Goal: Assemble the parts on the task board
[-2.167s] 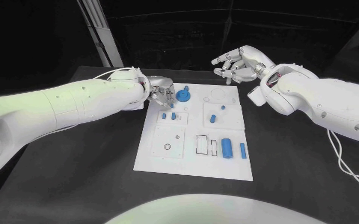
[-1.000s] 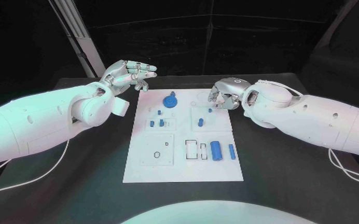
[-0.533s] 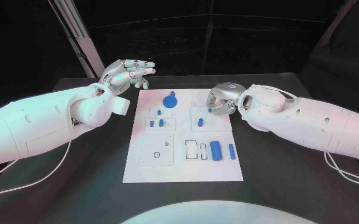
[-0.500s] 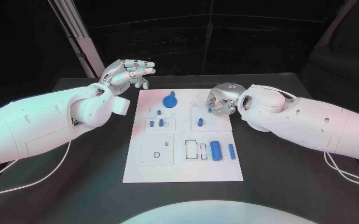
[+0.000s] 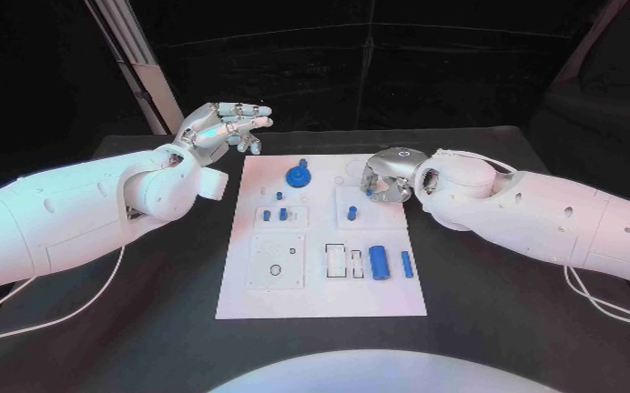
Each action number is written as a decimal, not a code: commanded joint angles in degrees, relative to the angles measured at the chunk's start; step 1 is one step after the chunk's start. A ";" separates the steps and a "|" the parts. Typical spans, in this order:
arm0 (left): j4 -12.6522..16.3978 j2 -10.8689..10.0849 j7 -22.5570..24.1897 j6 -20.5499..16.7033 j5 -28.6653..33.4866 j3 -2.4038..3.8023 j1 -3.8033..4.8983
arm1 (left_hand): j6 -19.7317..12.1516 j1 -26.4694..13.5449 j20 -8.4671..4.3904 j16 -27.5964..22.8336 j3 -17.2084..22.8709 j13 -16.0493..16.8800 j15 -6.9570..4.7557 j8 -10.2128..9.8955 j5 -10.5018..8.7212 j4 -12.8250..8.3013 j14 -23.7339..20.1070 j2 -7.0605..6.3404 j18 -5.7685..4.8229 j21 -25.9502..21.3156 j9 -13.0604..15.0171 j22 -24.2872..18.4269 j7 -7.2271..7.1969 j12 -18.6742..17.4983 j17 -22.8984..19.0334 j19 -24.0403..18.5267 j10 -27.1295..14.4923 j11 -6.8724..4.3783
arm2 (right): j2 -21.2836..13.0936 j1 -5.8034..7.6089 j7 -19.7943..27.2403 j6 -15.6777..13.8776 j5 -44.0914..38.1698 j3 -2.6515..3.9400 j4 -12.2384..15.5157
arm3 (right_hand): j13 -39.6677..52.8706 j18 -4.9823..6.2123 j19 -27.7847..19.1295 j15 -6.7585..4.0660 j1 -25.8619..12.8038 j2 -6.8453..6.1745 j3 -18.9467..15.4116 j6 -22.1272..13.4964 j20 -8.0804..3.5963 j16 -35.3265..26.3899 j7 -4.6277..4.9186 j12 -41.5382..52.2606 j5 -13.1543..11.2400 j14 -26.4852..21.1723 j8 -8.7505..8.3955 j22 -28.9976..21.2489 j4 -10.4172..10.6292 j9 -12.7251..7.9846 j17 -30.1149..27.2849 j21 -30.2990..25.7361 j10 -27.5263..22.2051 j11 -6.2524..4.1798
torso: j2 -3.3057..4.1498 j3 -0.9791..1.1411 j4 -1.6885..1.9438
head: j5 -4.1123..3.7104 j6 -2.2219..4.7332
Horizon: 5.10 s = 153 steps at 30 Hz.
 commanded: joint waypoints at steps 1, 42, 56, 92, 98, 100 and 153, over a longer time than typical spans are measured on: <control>0.04 0.01 1.28 0.68 0.57 0.04 0.07 | 0.54 0.08 -0.17 -0.36 -0.43 0.06 -0.02 0.33 -0.19 -0.07 -0.35 0.71 0.35 -0.39 0.06 -0.08 0.03 0.25 -0.19 -0.42 0.03 -0.16 | 0.21 -0.20 -0.09 1.69 -1.09 -0.07 -0.13 | -0.12 -0.24 0.71 0.03 0.12 0.67 0.96 0.87 -0.11 0.74 -0.02 -0.25 -0.38 2.29 0.39 1.35 -0.18 0.11 0.64 0.98 1.02 -0.05 | -0.05 0.01 0.00 | -0.09 -0.08; -1.43 -0.09 0.74 0.58 0.57 0.04 0.06 | 0.44 0.17 -0.19 -0.49 -0.54 0.08 -0.03 0.37 -0.19 -0.16 -0.51 0.82 0.35 -0.59 0.03 -0.22 0.07 0.42 -0.45 -0.46 -0.14 -0.13 | -4.01 -0.70 0.28 -10.26 0.22 0.08 6.85 | -0.16 -1.45 3.57 -0.54 -2.90 1.01 10.75 4.16 -0.57 3.32 -0.43 -3.26 -2.84 2.21 -0.28 10.28 -4.94 0.04 1.07 7.75 5.56 -0.68 | -0.06 -0.03 -0.03 | -0.29 0.08; -1.56 0.05 0.61 0.66 0.57 0.04 0.04 | 0.35 0.15 -0.19 -0.51 -0.62 0.07 -0.01 0.35 -0.20 -0.18 -0.55 0.81 0.34 -0.66 0.01 -0.27 0.11 0.46 -0.51 -0.47 -0.26 -0.10 | -3.88 -0.70 3.97 -12.72 5.09 0.21 14.70 | -0.13 -1.57 3.73 -0.45 -3.95 0.42 12.15 4.27 -0.48 4.04 -0.34 -3.71 -1.03 2.28 -0.60 11.33 -5.86 0.05 1.41 8.65 5.74 -0.59 | -0.04 -0.01 0.06 | 1.59 -0.14; -0.25 1.36 0.34 1.11 0.57 0.04 -0.05 | 0.14 0.08 -0.17 -0.57 -0.78 0.06 0.05 0.33 -0.20 -0.17 -0.64 0.88 0.31 -0.81 -0.04 -0.38 0.19 0.55 -0.72 -0.48 -0.53 -0.02 | 10.02 -6.42 4.58 -3.12 2.48 -0.10 7.39 | -0.15 -1.49 3.36 -0.35 -4.73 0.32 12.42 4.09 -0.39 4.05 -0.19 -3.91 -1.12 2.21 -0.87 11.00 -6.11 0.02 1.11 8.63 5.54 -0.46 | -0.02 -0.07 -0.02 | 6.54 -2.98; -0.38 1.38 0.58 0.70 0.57 0.04 -0.05 | 0.07 0.05 -0.16 -0.55 -0.84 0.05 0.07 0.33 -0.20 -0.16 -0.65 0.90 0.31 -0.86 -0.05 -0.41 0.22 0.58 -0.71 -0.48 -0.62 0.01 | 10.09 -6.54 4.68 -2.46 2.26 -0.11 7.55 | -0.13 -1.49 3.26 -0.30 -5.21 0.49 12.47 4.09 -0.31 4.16 -0.19 -3.92 -2.11 2.18 -0.97 11.07 -6.30 0.05 1.05 8.72 5.47 -0.45 | 0.02 -0.02 -0.05 | 6.86 -3.15; -0.43 1.39 0.61 0.66 0.57 0.04 -0.05 | 0.07 0.06 -0.15 -0.54 -0.84 0.05 0.07 0.33 -0.20 -0.16 -0.65 0.91 0.31 -0.87 -0.05 -0.41 0.21 0.59 -0.69 -0.48 -0.63 0.00 | 10.13 -6.56 4.68 -2.28 2.15 -0.11 7.60 | -0.13 -1.49 3.24 -0.30 -5.28 0.50 12.47 4.09 -0.30 4.17 -0.19 -3.92 -2.25 2.17 -0.98 11.07 -6.34 0.05 1.04 8.73 5.47 -0.45 | -0.02 -0.04 -0.04 | 6.87 -3.19; -1.20 1.34 -0.32 1.69 0.57 0.03 -0.06 | 0.02 0.04 -0.14 -0.59 -0.94 0.06 0.09 0.37 -0.21 -0.17 -0.71 0.95 0.30 -0.94 -0.05 -0.47 0.23 0.69 -0.86 -0.48 -0.71 0.02 | 7.16 -6.69 5.59 -13.13 3.28 -1.66 11.08 | -0.27 -0.10 -1.51 1.97 -9.53 -1.62 7.47 -3.36 1.86 2.18 2.11 -2.65 -2.93 0.83 -2.07 2.62 -6.13 -0.12 -3.18 3.54 -5.99 2.25 | -0.11 0.01 -0.14 | 7.03 -3.16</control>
